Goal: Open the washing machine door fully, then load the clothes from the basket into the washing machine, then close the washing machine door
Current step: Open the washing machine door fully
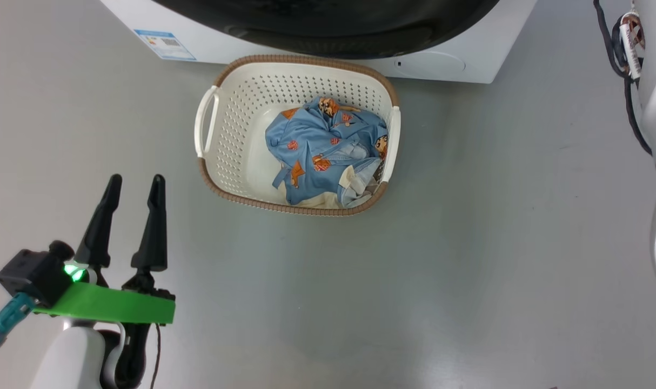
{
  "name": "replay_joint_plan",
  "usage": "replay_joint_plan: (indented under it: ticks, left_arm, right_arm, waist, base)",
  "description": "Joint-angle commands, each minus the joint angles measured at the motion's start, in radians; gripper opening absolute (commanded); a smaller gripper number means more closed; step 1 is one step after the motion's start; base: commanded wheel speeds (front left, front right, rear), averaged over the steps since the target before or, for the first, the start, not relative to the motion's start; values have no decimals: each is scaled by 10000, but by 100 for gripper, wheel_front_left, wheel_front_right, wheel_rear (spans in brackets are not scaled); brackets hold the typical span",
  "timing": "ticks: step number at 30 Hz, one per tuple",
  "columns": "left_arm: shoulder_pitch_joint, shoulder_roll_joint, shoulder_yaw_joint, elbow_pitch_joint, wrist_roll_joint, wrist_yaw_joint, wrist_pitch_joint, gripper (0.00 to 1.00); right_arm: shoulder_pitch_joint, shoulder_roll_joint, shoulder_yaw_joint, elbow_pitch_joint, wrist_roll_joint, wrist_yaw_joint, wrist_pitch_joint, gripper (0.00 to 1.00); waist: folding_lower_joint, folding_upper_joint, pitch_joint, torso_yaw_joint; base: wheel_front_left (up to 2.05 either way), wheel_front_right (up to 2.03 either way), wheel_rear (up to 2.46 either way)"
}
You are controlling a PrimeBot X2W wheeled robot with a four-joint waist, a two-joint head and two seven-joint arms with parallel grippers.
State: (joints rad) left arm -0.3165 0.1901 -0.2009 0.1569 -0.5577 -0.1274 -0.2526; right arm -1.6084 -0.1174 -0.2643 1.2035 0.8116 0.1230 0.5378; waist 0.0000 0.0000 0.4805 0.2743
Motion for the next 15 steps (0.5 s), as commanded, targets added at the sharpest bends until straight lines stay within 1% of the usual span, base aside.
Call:
replay_joint_plan:
  ticks: [1,4,15]
  left_arm:
    - [-63,337,413,-185,48,-33,-92,100]
    - [-33,343,453,-172,64,-33,-92,100]
    - [166,365,562,-180,184,-33,-92,100]
  right_arm:
    - [255,671,270,-415,190,77,372,0]
    - [507,671,390,-642,327,77,543,0]
    - [1724,672,840,-1606,1225,77,2072,0]
  waist:
    - [0,0,-83,-48]
    - [0,0,-150,-83]
    - [0,0,-581,-171]
  base:
    - [0,0,0]
    - [0,0,0]
    - [0,0,0]
